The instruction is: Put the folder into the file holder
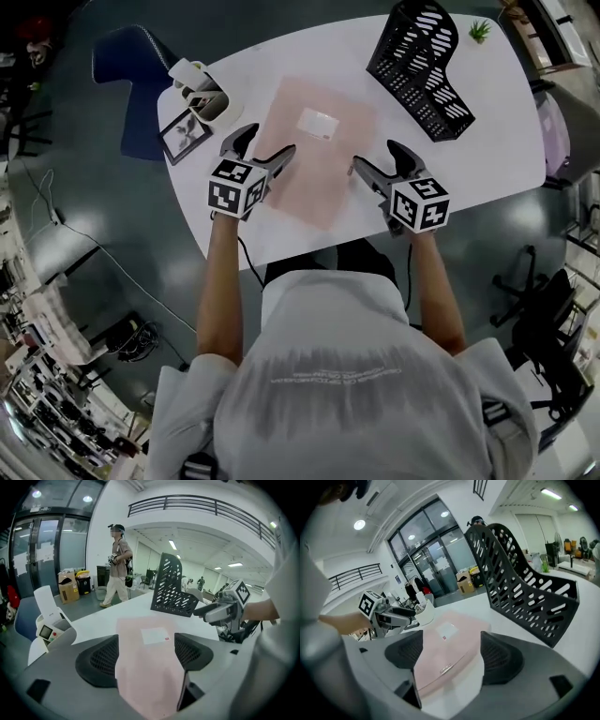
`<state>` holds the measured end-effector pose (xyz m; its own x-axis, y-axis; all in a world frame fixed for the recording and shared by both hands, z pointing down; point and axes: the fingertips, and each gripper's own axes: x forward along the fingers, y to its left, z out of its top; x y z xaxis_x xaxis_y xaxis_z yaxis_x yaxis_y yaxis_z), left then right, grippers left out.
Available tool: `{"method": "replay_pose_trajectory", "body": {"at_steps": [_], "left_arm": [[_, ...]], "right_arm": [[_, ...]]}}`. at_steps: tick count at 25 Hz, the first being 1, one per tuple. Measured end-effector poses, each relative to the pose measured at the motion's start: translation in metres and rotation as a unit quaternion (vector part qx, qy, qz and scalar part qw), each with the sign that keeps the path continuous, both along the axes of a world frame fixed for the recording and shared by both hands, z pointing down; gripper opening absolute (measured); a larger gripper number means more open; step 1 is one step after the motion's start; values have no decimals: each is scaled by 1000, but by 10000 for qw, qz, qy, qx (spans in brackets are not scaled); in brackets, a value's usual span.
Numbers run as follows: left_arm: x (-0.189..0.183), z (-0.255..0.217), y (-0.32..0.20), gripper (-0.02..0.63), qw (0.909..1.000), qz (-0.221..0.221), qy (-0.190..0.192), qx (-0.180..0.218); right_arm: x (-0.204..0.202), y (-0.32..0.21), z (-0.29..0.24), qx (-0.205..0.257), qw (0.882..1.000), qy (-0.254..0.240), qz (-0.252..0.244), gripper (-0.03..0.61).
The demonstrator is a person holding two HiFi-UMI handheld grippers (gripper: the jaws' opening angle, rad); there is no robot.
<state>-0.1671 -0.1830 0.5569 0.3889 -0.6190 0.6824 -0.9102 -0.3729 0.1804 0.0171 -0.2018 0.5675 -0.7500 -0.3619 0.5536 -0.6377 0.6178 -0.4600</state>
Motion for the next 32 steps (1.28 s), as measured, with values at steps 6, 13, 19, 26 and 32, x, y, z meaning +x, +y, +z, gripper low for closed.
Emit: {"method": "replay_pose_trajectory", "body": {"at_steps": [6, 13, 19, 26, 32], "left_arm": [[-6, 37, -2, 377, 9983, -25, 223, -540], [-17, 69, -4, 391, 9962, -20, 338, -802], [-18, 87, -1, 413, 9934, 3, 588, -988], [-13, 104, -2, 420, 9891, 24, 927, -1146], [-14, 106, -2, 430, 9895, 20, 1091, -949]], "right_arm": [[-9, 10, 42, -766, 9962, -175, 362, 388], [-14, 18, 66, -1213, 9892, -291, 772, 391], [-21, 21, 76, -1534, 9818, -486, 1009, 396], [-37, 25, 87, -1691, 9789, -512, 1027, 397], [-41, 23, 89, -1577, 9782, -489, 1261, 400]]}}
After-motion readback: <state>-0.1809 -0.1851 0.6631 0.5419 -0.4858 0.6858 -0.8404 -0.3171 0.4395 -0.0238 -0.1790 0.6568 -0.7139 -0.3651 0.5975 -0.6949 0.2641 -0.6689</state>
